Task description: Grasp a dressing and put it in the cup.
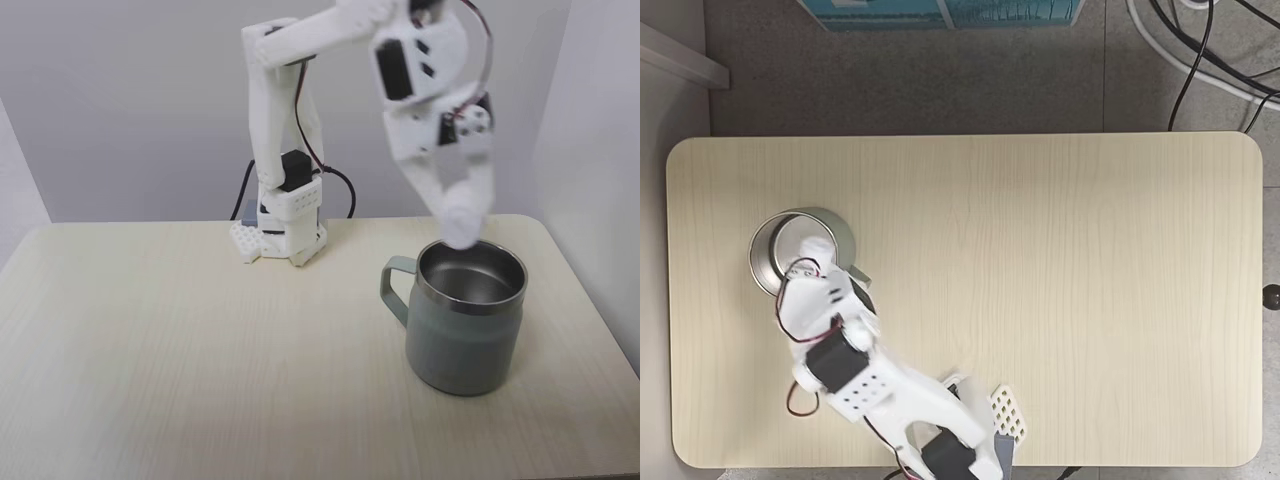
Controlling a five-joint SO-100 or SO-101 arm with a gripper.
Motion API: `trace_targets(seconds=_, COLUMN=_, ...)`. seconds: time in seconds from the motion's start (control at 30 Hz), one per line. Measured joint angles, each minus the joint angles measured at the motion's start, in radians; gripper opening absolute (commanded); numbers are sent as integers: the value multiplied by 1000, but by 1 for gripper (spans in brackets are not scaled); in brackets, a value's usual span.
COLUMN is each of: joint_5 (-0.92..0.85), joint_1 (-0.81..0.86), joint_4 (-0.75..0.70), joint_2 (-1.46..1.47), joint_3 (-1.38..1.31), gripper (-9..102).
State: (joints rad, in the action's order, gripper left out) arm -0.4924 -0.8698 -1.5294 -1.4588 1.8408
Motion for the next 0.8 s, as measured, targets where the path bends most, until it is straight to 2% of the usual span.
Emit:
trace_targets(seconds=0.3, joint_5=9, joint_1=-12, joint_4=146, joint_2=-12, joint_3=-173, gripper=2)
trace_targets(seconds=0.53, joint_5=14, joint_1=-38, joint_4=146, joint_2=2, joint_3=-218, gripper=24)
trace_targets(seconds=0.8, joint_5=-2, joint_1=-72, joint_4=89, joint_2=44, joint_3=-241, gripper=26)
